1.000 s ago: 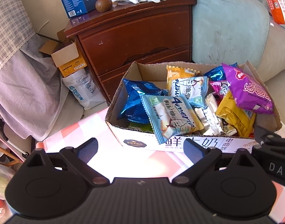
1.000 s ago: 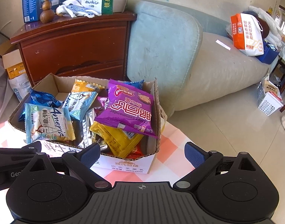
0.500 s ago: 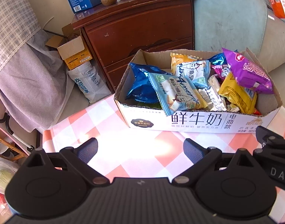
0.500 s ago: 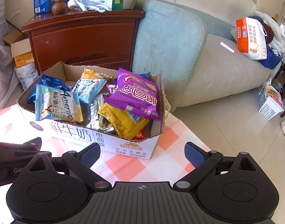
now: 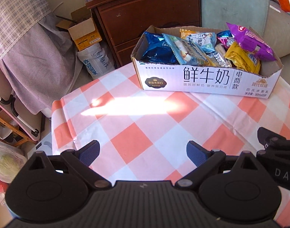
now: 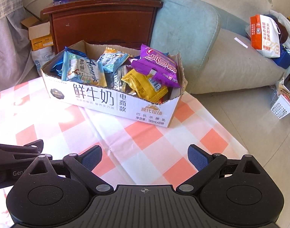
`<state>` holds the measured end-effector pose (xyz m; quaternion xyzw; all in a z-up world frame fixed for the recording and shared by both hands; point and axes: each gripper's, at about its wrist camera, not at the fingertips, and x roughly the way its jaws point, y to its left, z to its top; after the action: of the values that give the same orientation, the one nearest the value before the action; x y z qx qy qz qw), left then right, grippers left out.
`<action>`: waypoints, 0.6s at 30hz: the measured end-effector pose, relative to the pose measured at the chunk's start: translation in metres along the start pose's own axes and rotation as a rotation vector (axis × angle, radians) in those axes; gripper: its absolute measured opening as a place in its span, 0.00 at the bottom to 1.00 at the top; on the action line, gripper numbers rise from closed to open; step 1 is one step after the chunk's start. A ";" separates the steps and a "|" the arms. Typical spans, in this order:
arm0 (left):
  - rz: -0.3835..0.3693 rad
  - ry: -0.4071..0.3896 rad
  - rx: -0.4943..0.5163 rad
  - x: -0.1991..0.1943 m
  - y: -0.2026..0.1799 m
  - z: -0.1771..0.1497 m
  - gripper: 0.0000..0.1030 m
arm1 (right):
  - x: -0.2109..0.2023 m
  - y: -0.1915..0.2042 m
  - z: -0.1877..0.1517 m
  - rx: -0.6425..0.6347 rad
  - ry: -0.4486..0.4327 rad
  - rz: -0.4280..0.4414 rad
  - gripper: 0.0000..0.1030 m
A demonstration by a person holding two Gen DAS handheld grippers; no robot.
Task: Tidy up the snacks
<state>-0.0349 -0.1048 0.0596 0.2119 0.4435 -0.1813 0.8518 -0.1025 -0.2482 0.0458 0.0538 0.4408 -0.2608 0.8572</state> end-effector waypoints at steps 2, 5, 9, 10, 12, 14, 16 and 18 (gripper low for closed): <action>-0.006 0.004 -0.006 -0.002 0.005 -0.008 0.95 | -0.001 0.002 -0.010 0.008 0.012 0.017 0.95; -0.001 0.000 -0.014 -0.006 0.013 -0.018 0.94 | 0.000 0.007 -0.025 0.024 0.044 0.056 0.95; 0.008 -0.010 -0.032 -0.012 0.027 -0.030 0.95 | 0.000 0.015 -0.047 0.053 0.077 0.117 0.95; 0.005 -0.008 -0.038 -0.013 0.030 -0.033 0.95 | 0.001 0.018 -0.052 0.060 0.084 0.128 0.95; 0.009 -0.008 -0.049 -0.014 0.038 -0.038 0.95 | 0.002 0.023 -0.060 0.078 0.089 0.143 0.95; 0.020 -0.007 -0.054 -0.015 0.044 -0.043 0.95 | 0.003 0.029 -0.069 0.088 0.083 0.148 0.95; 0.026 -0.008 -0.061 -0.016 0.051 -0.047 0.95 | 0.006 0.036 -0.077 0.090 0.079 0.140 0.95; 0.030 -0.014 -0.068 -0.017 0.057 -0.051 0.95 | 0.009 0.044 -0.084 0.088 0.076 0.129 0.95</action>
<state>-0.0505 -0.0274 0.0590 0.1883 0.4403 -0.1546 0.8641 -0.1378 -0.1867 -0.0183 0.1298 0.4567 -0.2218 0.8517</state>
